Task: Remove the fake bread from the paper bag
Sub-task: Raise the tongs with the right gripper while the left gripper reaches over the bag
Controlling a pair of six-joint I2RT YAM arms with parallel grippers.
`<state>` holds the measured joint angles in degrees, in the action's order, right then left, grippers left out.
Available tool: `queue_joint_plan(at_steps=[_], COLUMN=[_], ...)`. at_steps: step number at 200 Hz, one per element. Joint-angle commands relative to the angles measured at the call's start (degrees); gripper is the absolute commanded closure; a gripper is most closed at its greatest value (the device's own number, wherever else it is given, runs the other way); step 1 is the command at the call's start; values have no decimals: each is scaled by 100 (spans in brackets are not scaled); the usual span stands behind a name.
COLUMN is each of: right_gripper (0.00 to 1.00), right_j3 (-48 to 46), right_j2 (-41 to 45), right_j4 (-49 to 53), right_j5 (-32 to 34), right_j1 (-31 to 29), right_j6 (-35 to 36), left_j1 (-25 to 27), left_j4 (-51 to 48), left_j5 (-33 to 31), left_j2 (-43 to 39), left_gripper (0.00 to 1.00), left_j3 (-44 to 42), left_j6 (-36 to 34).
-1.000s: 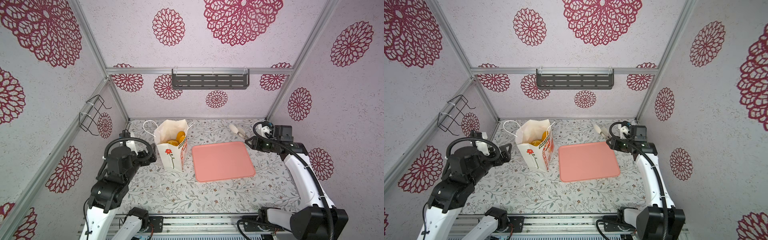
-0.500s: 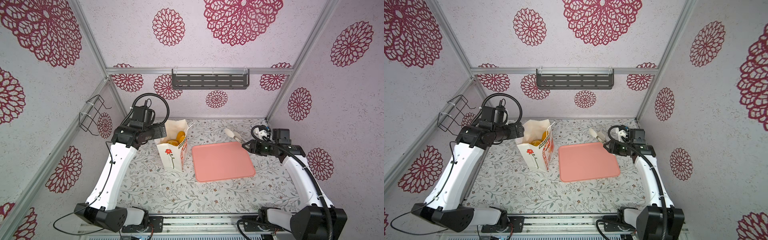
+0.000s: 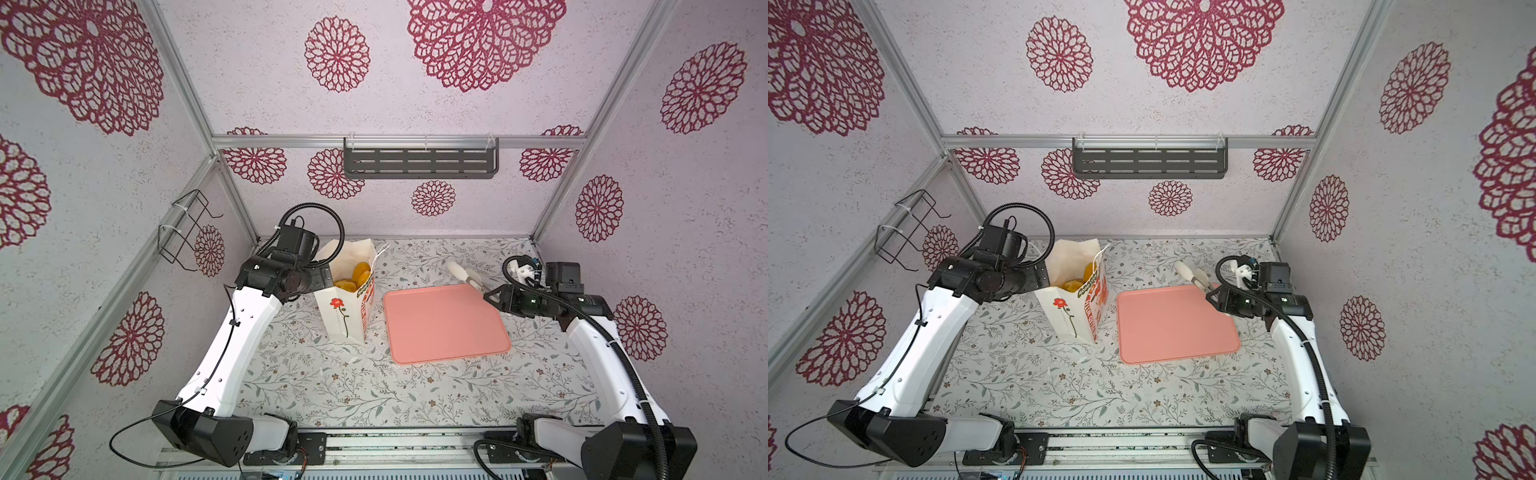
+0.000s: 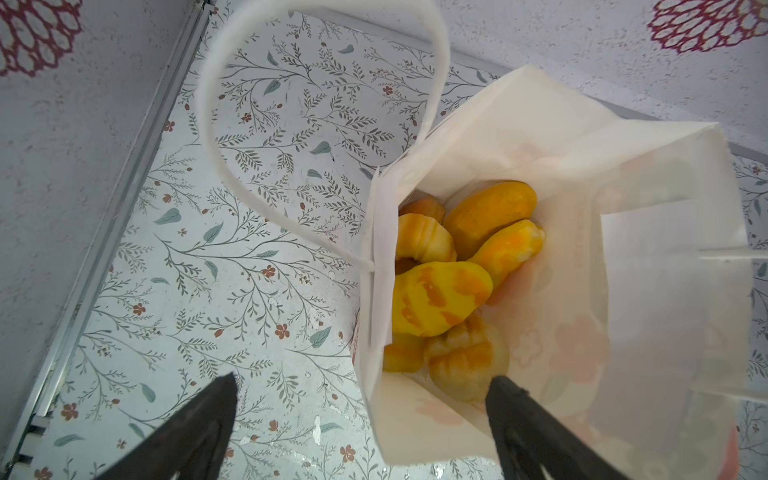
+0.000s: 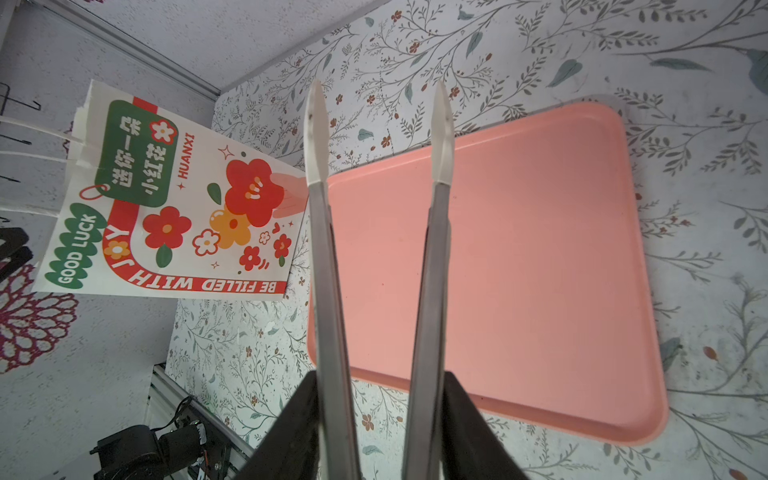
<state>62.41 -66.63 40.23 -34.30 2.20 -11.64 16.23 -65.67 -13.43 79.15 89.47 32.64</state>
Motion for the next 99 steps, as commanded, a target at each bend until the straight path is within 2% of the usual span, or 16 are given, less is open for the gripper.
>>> queue_joint_plan(at_steps=[1,42,79,99], right_gripper=[55,55,56,56], right_j3=[53,17,17,-1], right_j2=[140,168,153,148], right_j4=[-94,-103,-124,-105], right_j5=[-147,-121,-94,14], right_j1=[-26,-21,-26,-20], right_j6=[75,73,76,91], left_j1=[-63,-295,-418,-454], left_j4=[607,1192,1754,2120], left_j5=[-1,441,522,631], left_j2=[83,279,436,574], left_gripper=[4,15,17,22], left_j3=[-134,-341,-482,-518], left_j6=[32,28,-54,-136])
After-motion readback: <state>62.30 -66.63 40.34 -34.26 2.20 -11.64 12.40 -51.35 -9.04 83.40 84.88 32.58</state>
